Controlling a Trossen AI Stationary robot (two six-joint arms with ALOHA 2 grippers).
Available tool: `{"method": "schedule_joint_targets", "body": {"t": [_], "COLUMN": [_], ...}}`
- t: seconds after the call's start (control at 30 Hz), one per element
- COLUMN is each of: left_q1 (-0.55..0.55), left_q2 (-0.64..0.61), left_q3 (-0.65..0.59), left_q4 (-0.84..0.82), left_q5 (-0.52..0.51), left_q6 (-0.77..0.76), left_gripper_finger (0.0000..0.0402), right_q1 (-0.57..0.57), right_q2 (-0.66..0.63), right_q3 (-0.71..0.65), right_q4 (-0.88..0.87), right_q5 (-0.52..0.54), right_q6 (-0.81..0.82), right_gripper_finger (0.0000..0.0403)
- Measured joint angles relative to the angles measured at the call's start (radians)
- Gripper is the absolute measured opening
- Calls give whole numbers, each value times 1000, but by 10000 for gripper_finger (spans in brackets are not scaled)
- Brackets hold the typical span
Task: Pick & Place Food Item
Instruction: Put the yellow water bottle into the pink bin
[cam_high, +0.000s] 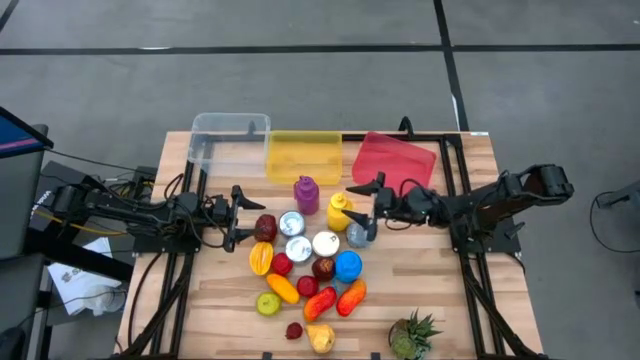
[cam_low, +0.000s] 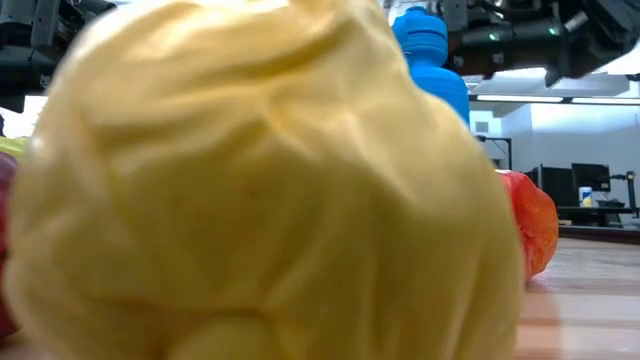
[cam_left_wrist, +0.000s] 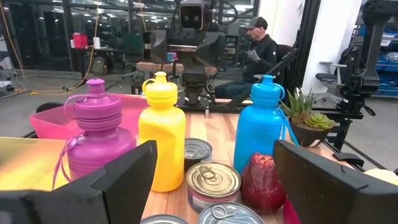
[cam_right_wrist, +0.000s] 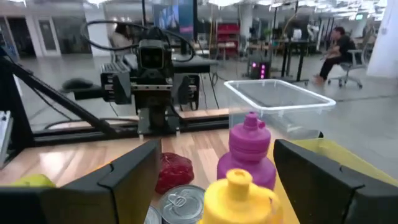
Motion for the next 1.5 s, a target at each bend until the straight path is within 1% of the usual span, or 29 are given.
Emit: {"method": "schedule_joint_targets", "body": {"t": [0.17,0.27,0.4,0.5,0.7,0.8,0.93,1.07,1.27,1.37,1.5], "left_q1": [0,0,0,0,0,0,0,0,0,0,0], "left_q2": [0,0,0,0,0,0,0,0,0,0,0], "left_q3": [0,0,0,0,0,0,0,0,0,0,0], "left_q4": [0,1,1,2,2,3,2,2,2,2,2], "left_q5": [-1,-4,-5,-5,-4,-4,-4,-4,-4,-4,-4], "left_q6": [0,0,0,0,1,1,1,1,1,1,1], "left_gripper_finger": [315,315,315,315,315,315,315,315,315,315,315], "right_q1": [-4,-27,-57,-76,-104,-115,-115,-113,-105,-105,-105], "right_q2": [0,0,0,0,0,0,0,0,0,1,43], "right_q3": [-18,-17,-17,-17,-7,21,48,52,52,52,65], "right_q4": [7,-2,-5,-36,-70,-128,-162,-189,-186,-189,-186], "right_q5": [-3,-13,-55,-83,-95,-109,-111,-132,-136,-149,-160], "right_q6": [3,10,41,77,109,105,82,83,72,72,72], "right_gripper_finger": [301,301,301,301,301,301,301,288,267,265,264]}}
